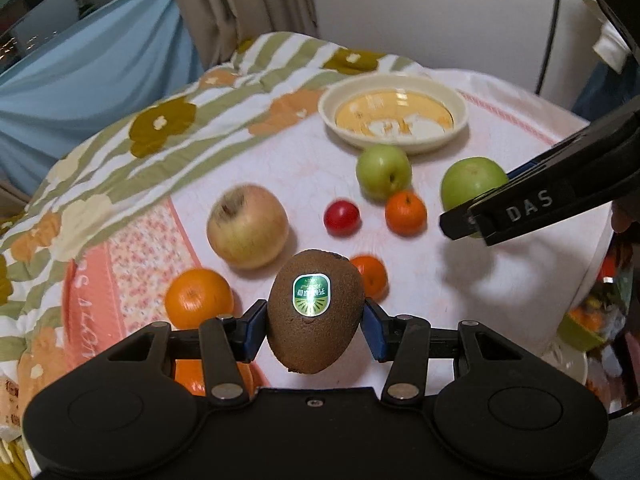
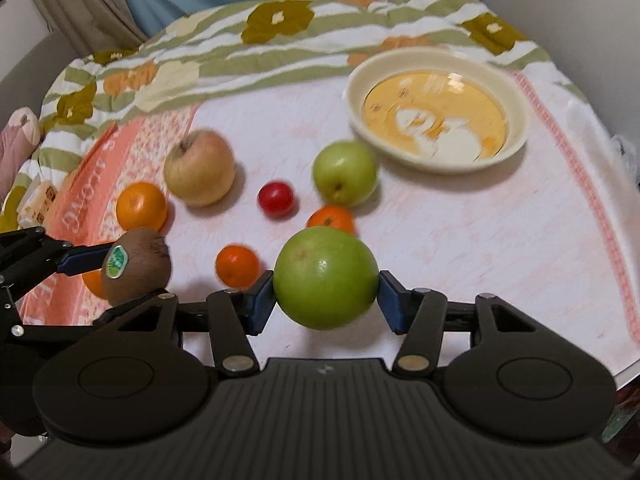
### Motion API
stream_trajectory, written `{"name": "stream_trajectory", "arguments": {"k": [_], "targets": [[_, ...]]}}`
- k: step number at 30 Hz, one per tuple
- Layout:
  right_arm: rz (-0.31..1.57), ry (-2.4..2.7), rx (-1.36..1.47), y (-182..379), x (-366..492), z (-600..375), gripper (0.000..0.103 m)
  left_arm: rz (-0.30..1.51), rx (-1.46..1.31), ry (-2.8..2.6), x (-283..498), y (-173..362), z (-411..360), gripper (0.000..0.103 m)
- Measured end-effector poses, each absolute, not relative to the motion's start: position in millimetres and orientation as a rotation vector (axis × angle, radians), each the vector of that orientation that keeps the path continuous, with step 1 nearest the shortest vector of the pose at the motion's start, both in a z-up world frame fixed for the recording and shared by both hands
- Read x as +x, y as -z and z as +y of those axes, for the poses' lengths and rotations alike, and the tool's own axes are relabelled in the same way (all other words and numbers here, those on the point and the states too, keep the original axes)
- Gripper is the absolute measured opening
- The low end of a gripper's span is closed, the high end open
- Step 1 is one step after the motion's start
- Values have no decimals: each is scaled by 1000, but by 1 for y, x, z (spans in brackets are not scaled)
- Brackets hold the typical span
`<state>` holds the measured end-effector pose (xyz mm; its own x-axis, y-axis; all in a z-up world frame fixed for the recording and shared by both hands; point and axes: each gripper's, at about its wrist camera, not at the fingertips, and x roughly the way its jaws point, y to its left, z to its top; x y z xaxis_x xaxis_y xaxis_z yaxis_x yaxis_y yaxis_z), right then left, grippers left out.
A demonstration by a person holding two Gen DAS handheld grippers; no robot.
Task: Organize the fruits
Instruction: 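Carry the kiwi and green apple into the duck bowl with both tools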
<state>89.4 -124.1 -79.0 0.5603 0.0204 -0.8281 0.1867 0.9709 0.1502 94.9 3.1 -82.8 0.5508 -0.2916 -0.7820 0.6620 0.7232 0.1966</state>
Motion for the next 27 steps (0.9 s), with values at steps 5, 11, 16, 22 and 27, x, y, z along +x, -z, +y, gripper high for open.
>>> {"name": "stream_trajectory", "arguments": {"k": [5,11,16,22,27], "targets": [[944,67,213,58,90,-159,69,792,475,522,94,62,-21,54],[907,29,186,36,103,-213,69,799,379,460,105,40,-61,54],[875,2,151,25,126,-264,69,779,334,408,125,31,-100,54],[865,-40,112,27,169,-318,69,777,298,364,163,38,-145,54],[867,-75,76,37,208,-346,69,795,277,349,202,53,-178,54]]}}
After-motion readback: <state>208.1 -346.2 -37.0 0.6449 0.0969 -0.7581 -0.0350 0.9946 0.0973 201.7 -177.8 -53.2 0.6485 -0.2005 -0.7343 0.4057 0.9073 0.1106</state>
